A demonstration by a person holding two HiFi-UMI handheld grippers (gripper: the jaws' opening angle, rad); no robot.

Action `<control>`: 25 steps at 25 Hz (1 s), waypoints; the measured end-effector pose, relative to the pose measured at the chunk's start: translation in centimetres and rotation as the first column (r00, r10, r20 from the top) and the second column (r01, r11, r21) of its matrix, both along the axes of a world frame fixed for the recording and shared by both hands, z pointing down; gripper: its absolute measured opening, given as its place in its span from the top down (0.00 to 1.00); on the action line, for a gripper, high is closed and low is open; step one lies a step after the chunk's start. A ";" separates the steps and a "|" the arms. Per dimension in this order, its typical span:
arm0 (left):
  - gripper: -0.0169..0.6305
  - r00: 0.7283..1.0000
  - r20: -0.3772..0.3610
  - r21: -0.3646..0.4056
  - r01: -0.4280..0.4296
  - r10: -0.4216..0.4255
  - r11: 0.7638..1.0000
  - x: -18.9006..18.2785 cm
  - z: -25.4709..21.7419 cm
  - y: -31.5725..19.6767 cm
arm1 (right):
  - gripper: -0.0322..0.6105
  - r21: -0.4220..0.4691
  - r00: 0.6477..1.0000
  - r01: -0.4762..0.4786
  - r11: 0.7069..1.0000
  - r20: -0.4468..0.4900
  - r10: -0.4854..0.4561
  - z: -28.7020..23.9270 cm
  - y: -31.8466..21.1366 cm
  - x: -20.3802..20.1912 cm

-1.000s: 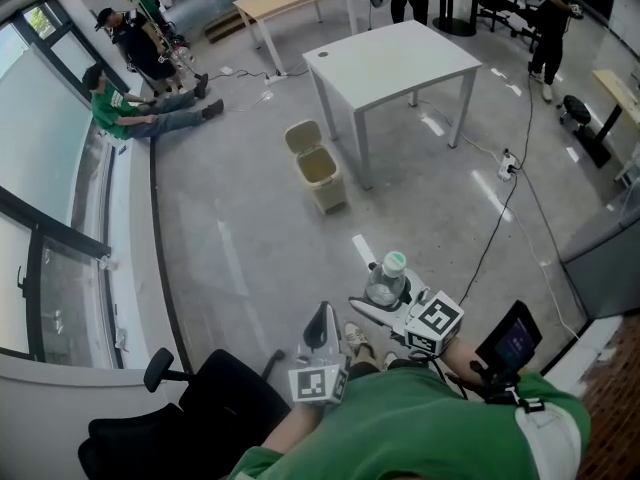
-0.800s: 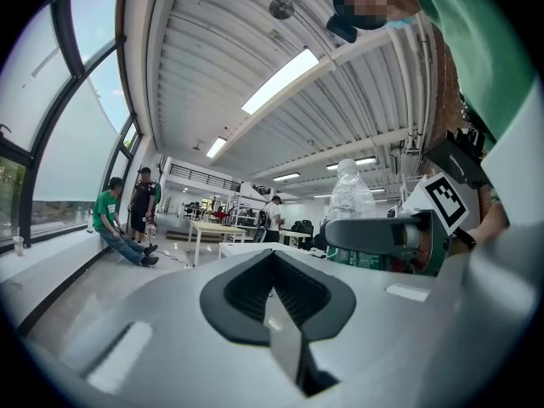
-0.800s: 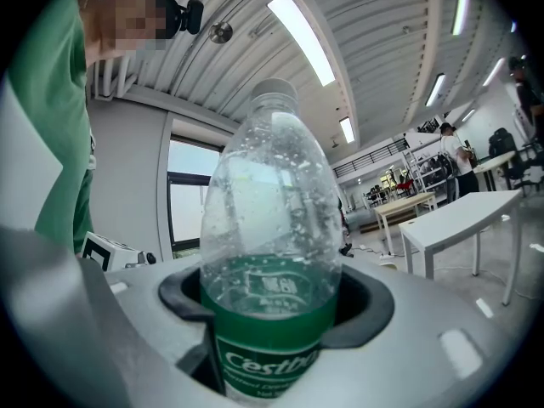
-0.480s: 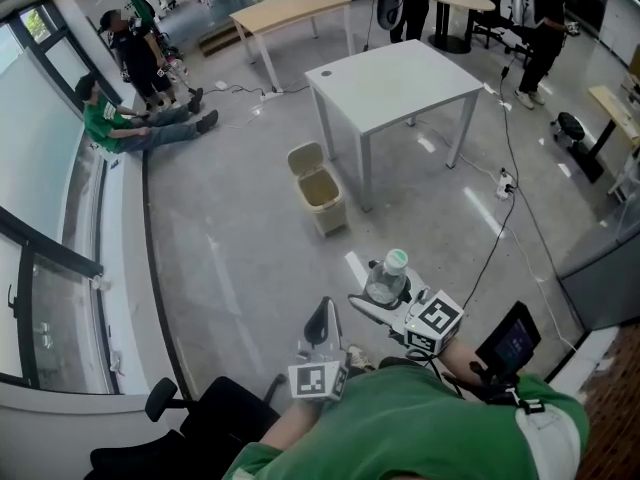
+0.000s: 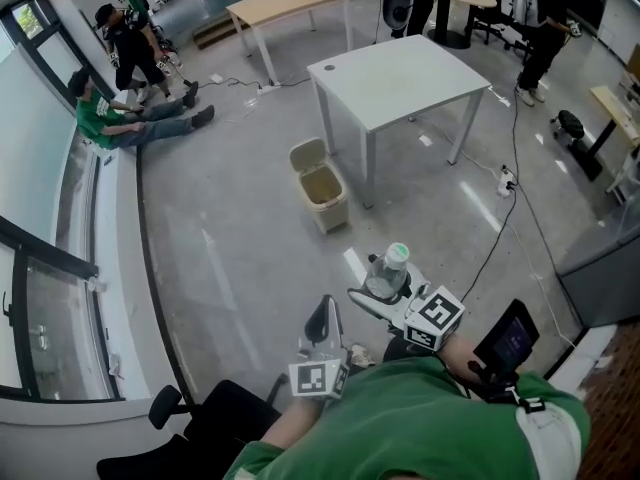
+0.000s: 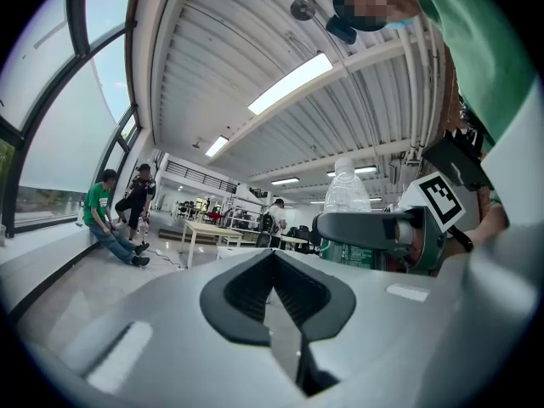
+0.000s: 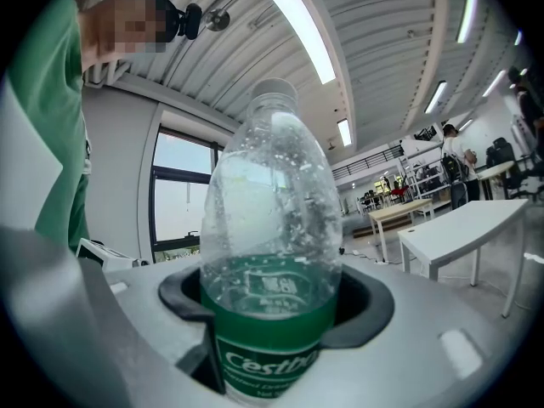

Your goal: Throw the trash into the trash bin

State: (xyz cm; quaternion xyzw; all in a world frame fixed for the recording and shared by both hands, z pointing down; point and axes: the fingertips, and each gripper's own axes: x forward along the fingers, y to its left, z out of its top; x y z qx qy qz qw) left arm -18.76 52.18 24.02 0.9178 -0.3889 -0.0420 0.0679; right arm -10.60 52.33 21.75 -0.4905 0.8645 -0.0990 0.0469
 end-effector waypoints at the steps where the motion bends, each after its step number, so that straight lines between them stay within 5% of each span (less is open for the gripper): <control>1: 0.96 1.000 0.002 -0.005 0.001 0.000 1.000 0.2 0.2 -0.2 | 0.44 -0.003 1.000 -0.001 1.000 0.002 0.001 0.2 -0.3 0.2; 12: 0.96 0.997 0.042 -0.023 0.071 -0.070 0.997 3.5 0.1 -4.7 | 0.44 -0.002 0.998 0.057 0.998 0.040 -0.057 0.0 -5.2 4.0; 25: 0.96 0.989 0.088 0.001 0.118 -0.118 0.993 15.4 -0.6 -11.0 | 0.44 0.016 0.990 0.122 0.992 0.073 -0.123 -0.1 -12.0 15.1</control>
